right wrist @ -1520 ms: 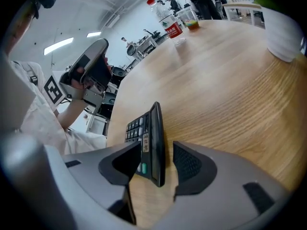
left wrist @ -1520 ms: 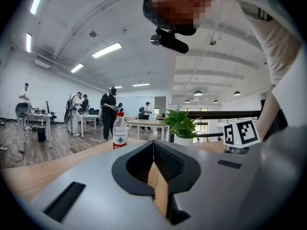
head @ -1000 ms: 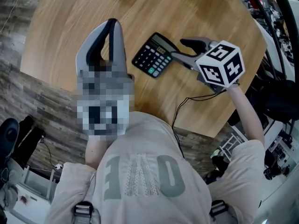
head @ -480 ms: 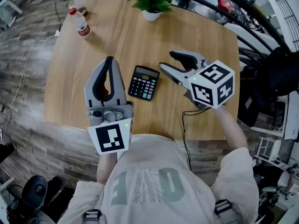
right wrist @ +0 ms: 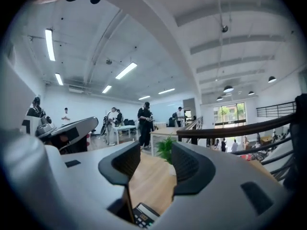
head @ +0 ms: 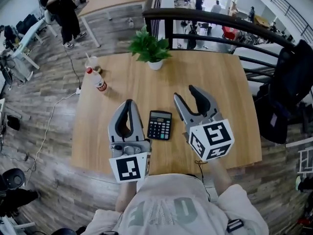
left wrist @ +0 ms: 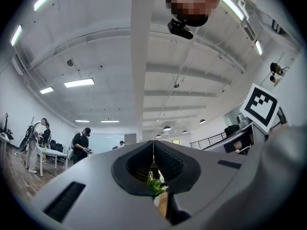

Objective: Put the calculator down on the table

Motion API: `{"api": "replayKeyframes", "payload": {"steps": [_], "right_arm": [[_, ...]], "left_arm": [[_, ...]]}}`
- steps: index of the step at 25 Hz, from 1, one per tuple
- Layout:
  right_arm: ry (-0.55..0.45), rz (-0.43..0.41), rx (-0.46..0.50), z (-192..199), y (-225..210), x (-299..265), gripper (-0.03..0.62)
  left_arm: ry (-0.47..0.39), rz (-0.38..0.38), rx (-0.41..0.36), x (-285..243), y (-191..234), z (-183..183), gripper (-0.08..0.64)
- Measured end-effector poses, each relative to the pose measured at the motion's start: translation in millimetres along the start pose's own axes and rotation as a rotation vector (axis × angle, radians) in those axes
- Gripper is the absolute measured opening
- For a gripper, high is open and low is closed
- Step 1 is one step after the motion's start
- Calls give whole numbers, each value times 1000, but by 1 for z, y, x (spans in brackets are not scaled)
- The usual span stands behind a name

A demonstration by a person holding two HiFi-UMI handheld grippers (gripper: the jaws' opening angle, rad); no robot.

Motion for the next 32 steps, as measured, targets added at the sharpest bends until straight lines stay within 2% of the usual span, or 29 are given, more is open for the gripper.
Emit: {"api": "replayKeyframes", "payload": {"steps": [4,8,10,12,14,23,32], "right_arm": [[-98,102,2,-7,11,18,207],[-137,148,40,-5,24,26,190],[-148,159,43,-2,28,28,143],[-154,177,33,1,30,29,54],[-152,188,27,4,31,30,18],[-143,177,36,5,35,29,18],[-129,186,38,9,34,27,18]], "left_arm": [[-26,21,-10,2,-7,-9,9],[-47,34,2,5,-11,-16,9],[-57,38,10,6,-13,-21,9],[-67,41,7,8,-15,-25,9],[-71,39,-1,11,-15,-26,9],[-77,3,0,16,-4,-26,9],[-62,-2,-1,17,-2,-21,9]]}}
Point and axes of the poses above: the fingertips, and each gripper's own axes: x backward along the fingers, y to its left, z out of its underside, the point moved 4 cm from there along x, backward along the fingers, and after that the axes turned 10 degrees about -z, right-handed, at the moved point
